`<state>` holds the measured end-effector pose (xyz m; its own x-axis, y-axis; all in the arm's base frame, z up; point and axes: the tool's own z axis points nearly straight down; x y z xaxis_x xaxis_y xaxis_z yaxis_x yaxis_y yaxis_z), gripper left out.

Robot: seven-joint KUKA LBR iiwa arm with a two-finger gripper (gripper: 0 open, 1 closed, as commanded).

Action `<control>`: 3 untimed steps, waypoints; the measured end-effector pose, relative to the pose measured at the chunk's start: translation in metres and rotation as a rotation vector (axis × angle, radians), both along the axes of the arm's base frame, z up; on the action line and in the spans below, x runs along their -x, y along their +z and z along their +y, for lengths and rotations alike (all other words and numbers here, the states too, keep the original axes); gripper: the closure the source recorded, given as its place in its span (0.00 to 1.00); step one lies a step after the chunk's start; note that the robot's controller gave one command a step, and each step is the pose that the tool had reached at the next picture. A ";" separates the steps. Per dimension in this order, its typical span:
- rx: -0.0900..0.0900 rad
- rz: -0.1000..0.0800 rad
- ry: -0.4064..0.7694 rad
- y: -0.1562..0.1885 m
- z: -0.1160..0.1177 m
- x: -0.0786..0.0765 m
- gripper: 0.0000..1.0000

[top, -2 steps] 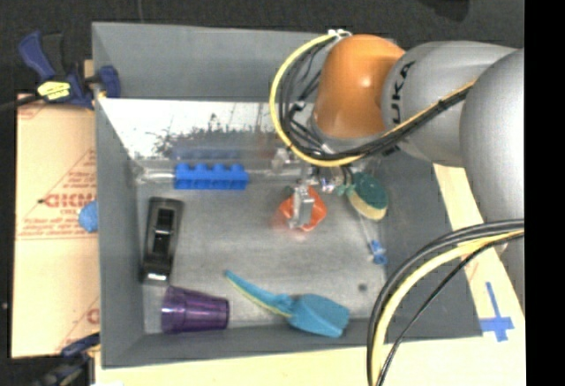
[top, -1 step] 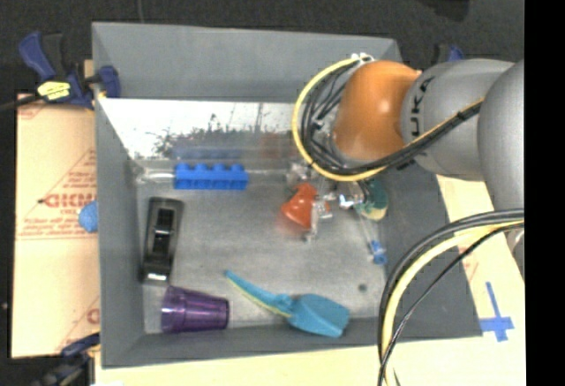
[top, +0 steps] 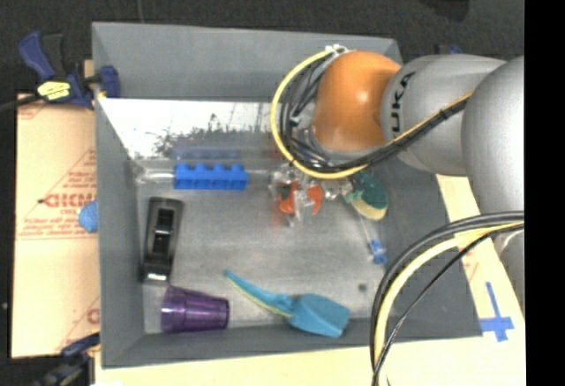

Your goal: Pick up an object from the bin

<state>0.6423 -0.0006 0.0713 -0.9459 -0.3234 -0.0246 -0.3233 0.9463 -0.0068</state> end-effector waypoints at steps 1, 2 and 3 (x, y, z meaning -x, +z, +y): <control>0.000 0.000 -0.001 0.000 0.000 0.000 1.00; -0.001 -0.002 -0.002 0.002 0.000 0.000 1.00; -0.002 -0.005 -0.003 0.006 0.000 -0.001 1.00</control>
Offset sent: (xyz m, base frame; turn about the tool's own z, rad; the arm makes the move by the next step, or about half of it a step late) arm 0.0001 -0.0001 0.0061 0.0005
